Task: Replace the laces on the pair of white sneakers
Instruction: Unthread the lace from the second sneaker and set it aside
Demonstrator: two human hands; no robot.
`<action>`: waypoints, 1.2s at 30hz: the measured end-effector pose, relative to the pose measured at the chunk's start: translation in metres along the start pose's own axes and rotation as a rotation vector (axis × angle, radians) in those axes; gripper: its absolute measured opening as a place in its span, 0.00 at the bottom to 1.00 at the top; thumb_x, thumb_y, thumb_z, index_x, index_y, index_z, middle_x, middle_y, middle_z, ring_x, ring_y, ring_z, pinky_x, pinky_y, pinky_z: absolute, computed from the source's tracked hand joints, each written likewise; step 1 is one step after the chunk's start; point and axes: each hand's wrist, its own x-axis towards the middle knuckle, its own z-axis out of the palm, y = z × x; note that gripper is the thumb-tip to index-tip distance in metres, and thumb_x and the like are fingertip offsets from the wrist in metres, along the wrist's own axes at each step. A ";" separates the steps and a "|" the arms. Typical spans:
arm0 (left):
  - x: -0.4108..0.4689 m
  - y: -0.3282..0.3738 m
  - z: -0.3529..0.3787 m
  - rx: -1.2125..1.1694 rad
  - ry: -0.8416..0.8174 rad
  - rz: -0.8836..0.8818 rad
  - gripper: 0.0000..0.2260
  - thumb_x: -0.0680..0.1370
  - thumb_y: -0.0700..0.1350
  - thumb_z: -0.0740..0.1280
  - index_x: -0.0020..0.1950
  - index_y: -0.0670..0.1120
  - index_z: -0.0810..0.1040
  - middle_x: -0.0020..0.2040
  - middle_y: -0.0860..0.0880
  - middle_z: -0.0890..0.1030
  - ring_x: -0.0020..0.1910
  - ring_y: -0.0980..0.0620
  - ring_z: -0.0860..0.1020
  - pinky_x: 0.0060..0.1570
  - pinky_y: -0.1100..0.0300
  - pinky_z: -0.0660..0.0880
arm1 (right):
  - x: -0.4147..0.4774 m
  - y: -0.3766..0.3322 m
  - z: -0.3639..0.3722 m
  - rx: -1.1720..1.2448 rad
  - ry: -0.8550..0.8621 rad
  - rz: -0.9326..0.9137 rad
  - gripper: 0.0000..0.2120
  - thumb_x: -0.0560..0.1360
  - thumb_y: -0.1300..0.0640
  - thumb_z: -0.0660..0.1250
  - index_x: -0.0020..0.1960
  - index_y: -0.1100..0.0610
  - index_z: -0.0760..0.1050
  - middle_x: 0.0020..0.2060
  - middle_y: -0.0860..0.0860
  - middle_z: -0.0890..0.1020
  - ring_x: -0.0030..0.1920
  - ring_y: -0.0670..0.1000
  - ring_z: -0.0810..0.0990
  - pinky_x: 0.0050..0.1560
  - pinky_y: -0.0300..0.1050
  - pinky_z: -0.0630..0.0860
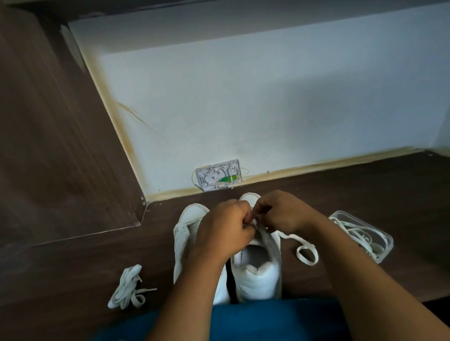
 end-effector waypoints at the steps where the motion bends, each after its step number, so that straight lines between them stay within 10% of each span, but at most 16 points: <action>1: -0.001 0.001 -0.001 -0.005 0.012 0.015 0.02 0.69 0.42 0.67 0.41 0.47 0.76 0.39 0.50 0.76 0.42 0.47 0.76 0.40 0.52 0.74 | 0.000 0.001 -0.001 0.001 0.000 -0.004 0.11 0.71 0.70 0.62 0.44 0.59 0.81 0.36 0.52 0.81 0.38 0.50 0.78 0.41 0.44 0.76; 20: 0.005 -0.005 0.000 -0.147 -0.157 -0.087 0.04 0.72 0.38 0.65 0.43 0.47 0.73 0.44 0.49 0.70 0.42 0.50 0.72 0.43 0.56 0.69 | 0.000 0.006 0.004 0.111 0.068 -0.019 0.12 0.66 0.66 0.72 0.32 0.50 0.75 0.31 0.45 0.78 0.32 0.42 0.73 0.41 0.40 0.74; 32: 0.001 0.010 0.007 0.042 0.088 -0.231 0.11 0.79 0.47 0.57 0.39 0.45 0.64 0.45 0.41 0.78 0.47 0.40 0.75 0.38 0.54 0.63 | 0.000 0.002 0.004 0.104 -0.018 0.028 0.03 0.65 0.63 0.67 0.33 0.58 0.78 0.32 0.52 0.76 0.36 0.49 0.73 0.39 0.45 0.69; 36: 0.011 0.003 0.001 -0.336 0.069 -0.485 0.15 0.80 0.50 0.53 0.37 0.45 0.70 0.47 0.39 0.79 0.49 0.39 0.76 0.45 0.52 0.68 | -0.002 -0.002 0.006 0.272 -0.099 0.050 0.06 0.55 0.59 0.66 0.30 0.61 0.75 0.28 0.55 0.71 0.33 0.51 0.70 0.39 0.46 0.67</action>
